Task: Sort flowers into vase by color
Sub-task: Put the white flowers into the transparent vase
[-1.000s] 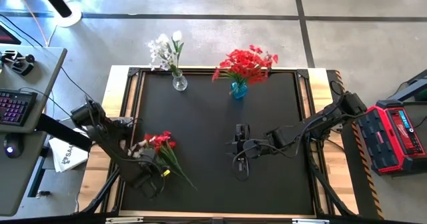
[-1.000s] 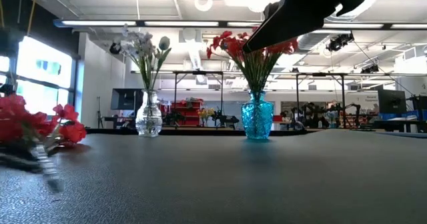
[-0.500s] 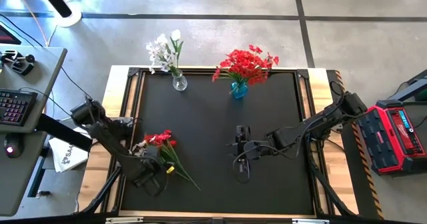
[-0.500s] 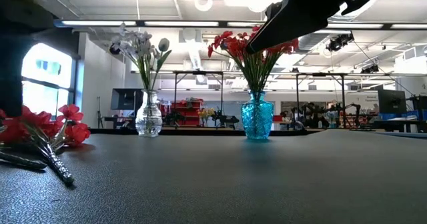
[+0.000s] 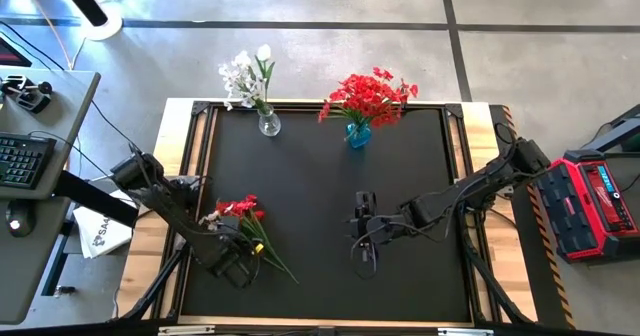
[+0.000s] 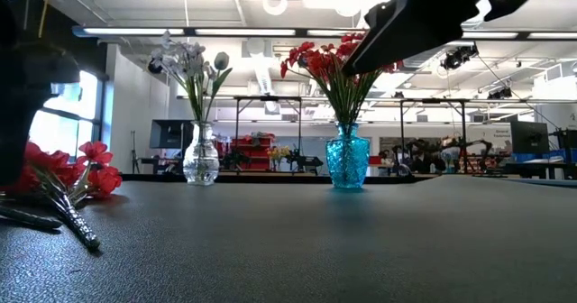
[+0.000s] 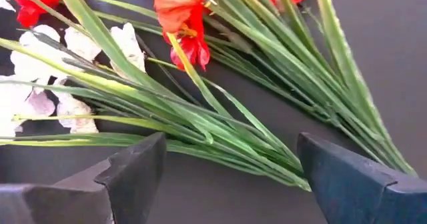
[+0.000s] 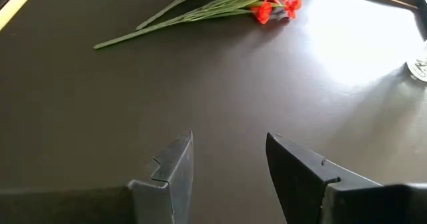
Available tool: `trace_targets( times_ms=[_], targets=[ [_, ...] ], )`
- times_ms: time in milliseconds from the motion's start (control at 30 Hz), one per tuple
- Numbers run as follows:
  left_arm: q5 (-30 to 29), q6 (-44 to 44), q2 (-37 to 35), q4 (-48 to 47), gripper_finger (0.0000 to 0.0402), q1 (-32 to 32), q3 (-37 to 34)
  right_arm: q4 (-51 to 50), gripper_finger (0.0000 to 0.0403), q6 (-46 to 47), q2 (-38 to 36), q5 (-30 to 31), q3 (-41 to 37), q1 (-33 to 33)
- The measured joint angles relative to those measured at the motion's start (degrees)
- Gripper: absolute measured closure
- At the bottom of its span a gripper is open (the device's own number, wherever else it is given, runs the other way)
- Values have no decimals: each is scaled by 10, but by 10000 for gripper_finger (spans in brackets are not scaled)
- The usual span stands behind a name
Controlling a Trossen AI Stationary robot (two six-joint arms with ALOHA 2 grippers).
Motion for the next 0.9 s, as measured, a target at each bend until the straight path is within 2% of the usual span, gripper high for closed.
trace_targets(
  times_ms=[267,500,600,733,900],
  targets=[
    [12,5,27,42,78,4,0,-4,242,-4,0,0,0,20],
    [130,144,20,55,78,3,20,-9,242,-11,0,0,0,21],
    [175,172,20,44,78,2,43,-9,242,-11,0,0,0,21],
    [194,159,20,-4,78,-3,82,-9,242,-14,0,-1,0,21],
    [179,65,20,-11,78,-25,110,-9,242,-15,0,-1,0,21]
  ],
)
